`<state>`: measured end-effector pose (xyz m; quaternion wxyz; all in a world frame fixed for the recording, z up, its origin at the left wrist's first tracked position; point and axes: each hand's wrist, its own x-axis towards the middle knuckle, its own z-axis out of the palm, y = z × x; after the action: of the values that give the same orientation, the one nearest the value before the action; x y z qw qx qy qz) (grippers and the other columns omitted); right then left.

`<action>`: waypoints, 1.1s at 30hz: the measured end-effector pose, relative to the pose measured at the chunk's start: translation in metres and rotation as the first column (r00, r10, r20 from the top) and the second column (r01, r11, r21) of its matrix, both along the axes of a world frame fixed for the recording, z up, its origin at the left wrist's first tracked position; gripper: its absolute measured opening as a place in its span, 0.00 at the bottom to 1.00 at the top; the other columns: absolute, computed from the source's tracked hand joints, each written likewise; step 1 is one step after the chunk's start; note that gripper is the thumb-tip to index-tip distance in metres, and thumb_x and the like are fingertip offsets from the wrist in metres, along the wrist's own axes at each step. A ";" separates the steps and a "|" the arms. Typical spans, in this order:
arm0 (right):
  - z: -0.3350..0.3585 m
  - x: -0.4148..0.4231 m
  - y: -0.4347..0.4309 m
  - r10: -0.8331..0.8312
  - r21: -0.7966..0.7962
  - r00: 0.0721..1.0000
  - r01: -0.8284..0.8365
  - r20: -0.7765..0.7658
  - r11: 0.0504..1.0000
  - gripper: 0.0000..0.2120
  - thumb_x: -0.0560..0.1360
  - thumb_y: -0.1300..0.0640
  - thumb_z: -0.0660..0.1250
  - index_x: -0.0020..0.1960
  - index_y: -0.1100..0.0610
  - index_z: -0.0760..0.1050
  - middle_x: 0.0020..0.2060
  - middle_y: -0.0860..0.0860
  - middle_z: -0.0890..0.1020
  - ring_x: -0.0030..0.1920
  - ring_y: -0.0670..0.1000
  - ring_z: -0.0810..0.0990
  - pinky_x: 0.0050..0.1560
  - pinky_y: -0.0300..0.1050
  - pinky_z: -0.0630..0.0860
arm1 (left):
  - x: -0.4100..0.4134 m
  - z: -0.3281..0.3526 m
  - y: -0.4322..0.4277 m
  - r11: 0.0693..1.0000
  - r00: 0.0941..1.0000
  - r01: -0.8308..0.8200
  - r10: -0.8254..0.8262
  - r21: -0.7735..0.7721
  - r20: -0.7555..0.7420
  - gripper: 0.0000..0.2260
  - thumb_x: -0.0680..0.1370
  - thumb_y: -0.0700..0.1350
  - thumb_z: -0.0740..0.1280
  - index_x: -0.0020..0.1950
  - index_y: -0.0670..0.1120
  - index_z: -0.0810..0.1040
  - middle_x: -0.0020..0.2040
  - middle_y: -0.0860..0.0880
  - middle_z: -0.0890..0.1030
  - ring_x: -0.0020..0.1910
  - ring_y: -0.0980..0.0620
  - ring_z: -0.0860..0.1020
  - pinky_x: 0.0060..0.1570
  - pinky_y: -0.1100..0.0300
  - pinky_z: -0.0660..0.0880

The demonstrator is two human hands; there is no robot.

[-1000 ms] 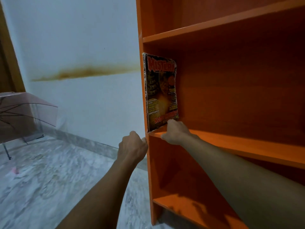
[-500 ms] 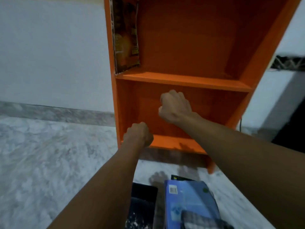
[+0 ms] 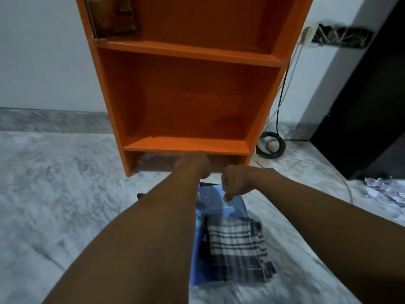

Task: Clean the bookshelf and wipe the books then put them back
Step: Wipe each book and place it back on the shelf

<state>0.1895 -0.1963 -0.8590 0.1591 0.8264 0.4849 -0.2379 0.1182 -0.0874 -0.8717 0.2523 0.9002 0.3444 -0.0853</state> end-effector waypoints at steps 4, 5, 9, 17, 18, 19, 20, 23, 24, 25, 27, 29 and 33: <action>-0.035 -0.030 -0.026 0.027 -0.160 0.994 -0.043 -0.101 0.986 0.43 0.69 0.40 0.73 0.75 0.57 0.60 0.72 0.54 0.67 0.68 0.56 0.70 0.65 0.51 0.70 | -0.009 -0.012 -0.009 0.999 0.994 0.012 -0.016 -0.038 -0.106 0.11 0.78 0.40 0.67 0.59 0.38 0.78 0.60 0.41 0.78 0.47 0.43 0.77 0.53 0.52 0.78; -0.045 -0.040 -0.035 0.046 -0.217 0.993 -0.068 -0.107 0.974 0.51 0.67 0.36 0.73 0.78 0.55 0.51 0.76 0.55 0.60 0.72 0.58 0.63 0.69 0.54 0.66 | -0.010 -0.010 -0.009 0.998 0.990 0.014 -0.023 -0.069 -0.137 0.11 0.78 0.41 0.68 0.59 0.38 0.78 0.61 0.40 0.78 0.50 0.42 0.78 0.57 0.50 0.77; -0.096 -0.071 -0.069 0.149 -0.272 0.987 -0.126 0.065 0.954 0.67 0.63 0.32 0.74 0.75 0.55 0.27 0.76 0.63 0.39 0.74 0.72 0.46 0.70 0.68 0.58 | -0.019 -0.004 -0.010 0.990 0.987 -0.032 0.010 -0.138 -0.159 0.15 0.79 0.45 0.69 0.64 0.42 0.75 0.62 0.44 0.75 0.61 0.43 0.76 0.56 0.51 0.75; -0.109 -0.027 -0.067 0.278 -0.003 0.958 -0.279 0.071 0.960 0.46 0.70 0.52 0.74 0.77 0.56 0.49 0.67 0.62 0.64 0.64 0.65 0.65 0.62 0.58 0.68 | -0.032 -0.034 -0.019 0.991 0.967 -0.091 0.065 -0.095 -0.247 0.15 0.81 0.43 0.63 0.66 0.36 0.72 0.48 0.41 0.74 0.52 0.40 0.77 0.52 0.50 0.74; -0.111 -0.024 -0.068 0.274 0.042 0.958 -0.278 0.088 0.960 0.42 0.71 0.56 0.72 0.77 0.56 0.51 0.66 0.62 0.65 0.62 0.65 0.68 0.60 0.56 0.69 | -0.031 -0.044 -0.019 0.989 0.969 -0.110 0.084 -0.103 -0.233 0.15 0.82 0.42 0.62 0.65 0.35 0.72 0.47 0.41 0.74 0.48 0.41 0.75 0.52 0.51 0.74; -0.114 -0.023 -0.070 0.264 0.078 0.959 -0.273 0.105 0.959 0.39 0.71 0.60 0.71 0.76 0.56 0.54 0.65 0.62 0.65 0.60 0.64 0.69 0.57 0.55 0.71 | -0.029 -0.054 -0.019 0.983 0.970 -0.136 0.107 -0.120 -0.219 0.15 0.82 0.41 0.62 0.65 0.34 0.72 0.49 0.39 0.74 0.47 0.41 0.75 0.53 0.50 0.74; -0.116 -0.022 -0.070 0.257 0.103 0.959 -0.270 0.121 0.957 0.38 0.71 0.62 0.70 0.76 0.57 0.55 0.65 0.62 0.65 0.59 0.64 0.70 0.54 0.55 0.72 | -0.027 -0.064 -0.018 0.975 0.971 -0.162 0.130 -0.151 -0.202 0.15 0.81 0.41 0.61 0.64 0.33 0.72 0.51 0.38 0.75 0.47 0.41 0.76 0.53 0.49 0.75; -0.119 -0.022 -0.067 0.252 0.174 0.957 -0.275 0.145 0.946 0.32 0.73 0.64 0.66 0.75 0.56 0.59 0.63 0.61 0.67 0.58 0.64 0.72 0.53 0.54 0.72 | -0.021 -0.091 -0.021 0.943 0.967 -0.242 0.214 -0.227 -0.141 0.15 0.80 0.39 0.62 0.63 0.32 0.74 0.61 0.33 0.78 0.56 0.36 0.79 0.58 0.46 0.77; -0.118 -0.022 -0.066 0.245 0.183 0.959 -0.269 0.141 0.946 0.31 0.74 0.64 0.66 0.75 0.56 0.60 0.62 0.61 0.68 0.58 0.63 0.72 0.53 0.53 0.72 | -0.019 -0.097 -0.021 0.936 0.962 -0.268 0.247 -0.227 -0.119 0.15 0.80 0.40 0.64 0.64 0.33 0.74 0.62 0.35 0.77 0.60 0.37 0.78 0.59 0.47 0.76; -0.119 -0.021 -0.066 0.239 0.193 0.960 -0.264 0.142 0.945 0.30 0.75 0.64 0.65 0.74 0.56 0.60 0.62 0.60 0.68 0.58 0.63 0.72 0.53 0.52 0.72 | -0.016 -0.104 -0.020 0.927 0.954 -0.298 0.284 -0.227 -0.090 0.16 0.80 0.42 0.65 0.64 0.34 0.75 0.63 0.36 0.77 0.62 0.38 0.77 0.59 0.49 0.75; -0.120 -0.022 -0.065 0.225 0.219 0.964 -0.252 0.144 0.943 0.29 0.75 0.64 0.65 0.74 0.55 0.61 0.62 0.60 0.68 0.59 0.63 0.72 0.53 0.52 0.72 | -0.012 -0.112 -0.016 0.899 0.930 -0.365 0.363 -0.241 -0.052 0.21 0.78 0.49 0.69 0.64 0.36 0.75 0.62 0.39 0.78 0.62 0.40 0.77 0.56 0.51 0.75; -0.121 -0.022 -0.067 0.210 0.232 0.965 -0.243 0.155 0.942 0.28 0.75 0.64 0.64 0.74 0.56 0.62 0.62 0.60 0.68 0.59 0.63 0.72 0.52 0.53 0.72 | -0.010 -0.116 -0.014 0.848 0.893 -0.423 0.450 -0.320 0.012 0.24 0.75 0.54 0.72 0.61 0.36 0.76 0.57 0.39 0.79 0.57 0.40 0.78 0.49 0.51 0.74; -0.124 -0.020 -0.073 0.218 0.260 0.956 -0.265 0.194 0.929 0.28 0.75 0.64 0.64 0.73 0.58 0.62 0.60 0.60 0.70 0.57 0.62 0.72 0.51 0.52 0.72 | -0.006 -0.115 -0.014 0.743 0.837 -0.396 0.533 -0.540 0.120 0.16 0.74 0.49 0.75 0.44 0.36 0.78 0.41 0.38 0.78 0.36 0.41 0.78 0.36 0.51 0.77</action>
<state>0.1698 -0.2692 -0.9830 0.1061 0.7911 0.5975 -0.0765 0.1124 -0.1013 -0.9871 0.5309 0.6921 0.4887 0.0179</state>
